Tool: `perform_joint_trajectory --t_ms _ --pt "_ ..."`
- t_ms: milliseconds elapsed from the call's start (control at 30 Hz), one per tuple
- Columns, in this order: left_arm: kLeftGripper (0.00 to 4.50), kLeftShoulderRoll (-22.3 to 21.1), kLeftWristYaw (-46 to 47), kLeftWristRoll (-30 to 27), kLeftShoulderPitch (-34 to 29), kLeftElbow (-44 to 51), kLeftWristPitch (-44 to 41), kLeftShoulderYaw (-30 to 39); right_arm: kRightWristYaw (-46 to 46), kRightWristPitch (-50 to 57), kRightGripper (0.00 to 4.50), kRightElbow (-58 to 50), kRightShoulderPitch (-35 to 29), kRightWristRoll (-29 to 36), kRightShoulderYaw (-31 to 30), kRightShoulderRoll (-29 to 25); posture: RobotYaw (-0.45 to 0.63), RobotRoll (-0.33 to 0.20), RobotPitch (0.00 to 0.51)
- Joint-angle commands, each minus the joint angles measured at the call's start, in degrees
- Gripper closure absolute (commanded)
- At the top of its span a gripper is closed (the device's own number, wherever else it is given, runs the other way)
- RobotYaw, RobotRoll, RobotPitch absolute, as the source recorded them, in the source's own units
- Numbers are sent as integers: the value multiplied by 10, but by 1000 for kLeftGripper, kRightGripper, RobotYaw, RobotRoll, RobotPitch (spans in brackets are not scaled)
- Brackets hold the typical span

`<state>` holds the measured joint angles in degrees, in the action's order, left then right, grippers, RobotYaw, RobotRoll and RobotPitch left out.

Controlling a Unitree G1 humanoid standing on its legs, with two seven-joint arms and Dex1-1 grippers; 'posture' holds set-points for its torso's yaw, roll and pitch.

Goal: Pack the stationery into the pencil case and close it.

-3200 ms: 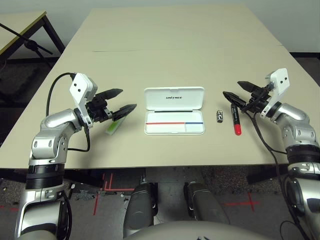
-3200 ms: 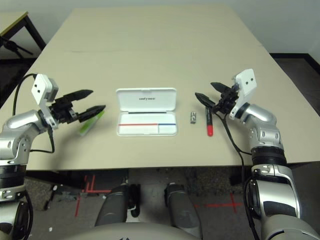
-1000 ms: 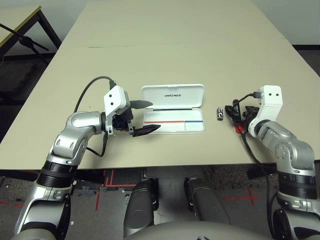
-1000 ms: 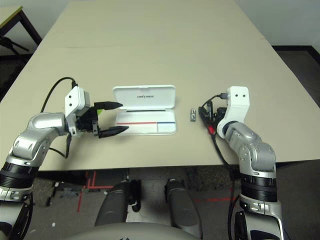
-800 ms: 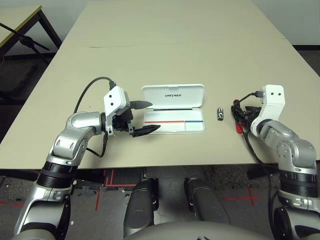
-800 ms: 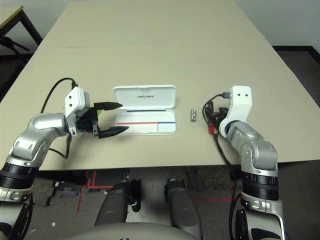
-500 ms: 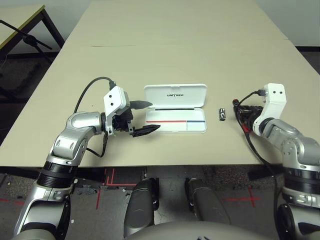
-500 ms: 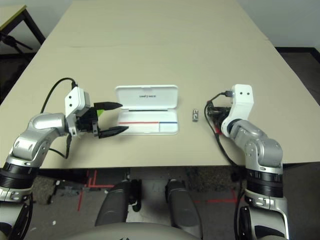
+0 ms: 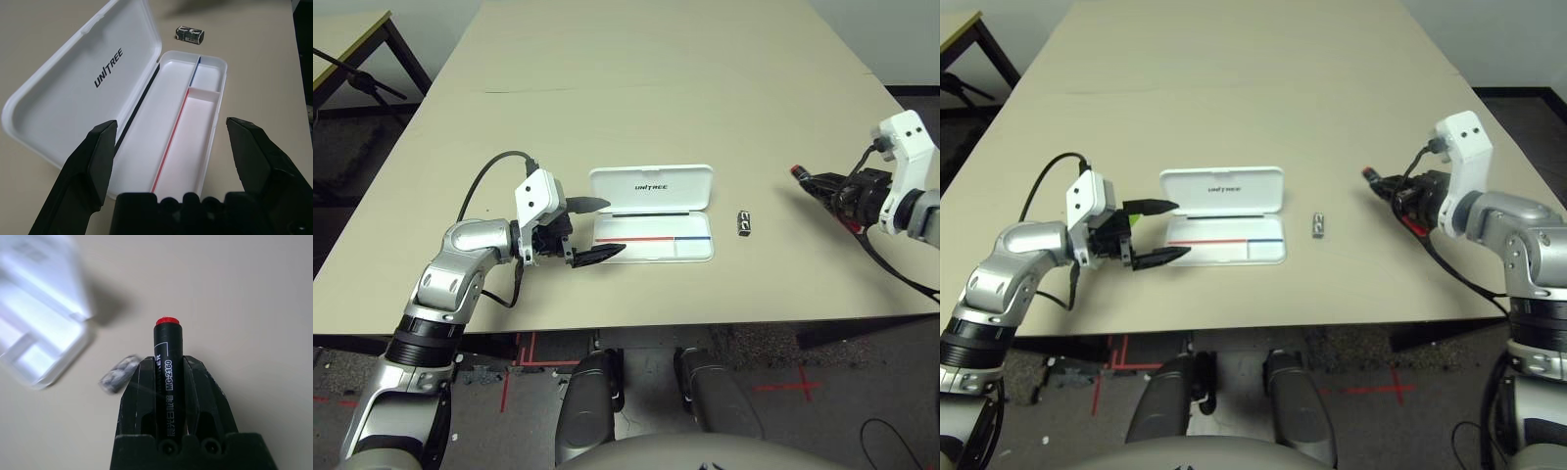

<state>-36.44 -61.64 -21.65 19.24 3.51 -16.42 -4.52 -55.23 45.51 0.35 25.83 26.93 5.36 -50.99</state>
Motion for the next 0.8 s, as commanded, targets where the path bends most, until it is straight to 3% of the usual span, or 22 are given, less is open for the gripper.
perform_joint_trajectory --t_ms 33,267,800 --pt "0 -3 -4 9 -1 -6 8 -2 -80 -19 3939 -16 13 6 -45 -17 -66 0 149" --pt "0 -2 -3 12 1 -11 12 -2 -153 -52 3939 -48 43 -11 -130 8 -60 0 145" --pt "0 0 0 19 -2 -3 11 -3 -136 -175 3939 62 155 -119 -233 179 -47 0 147"
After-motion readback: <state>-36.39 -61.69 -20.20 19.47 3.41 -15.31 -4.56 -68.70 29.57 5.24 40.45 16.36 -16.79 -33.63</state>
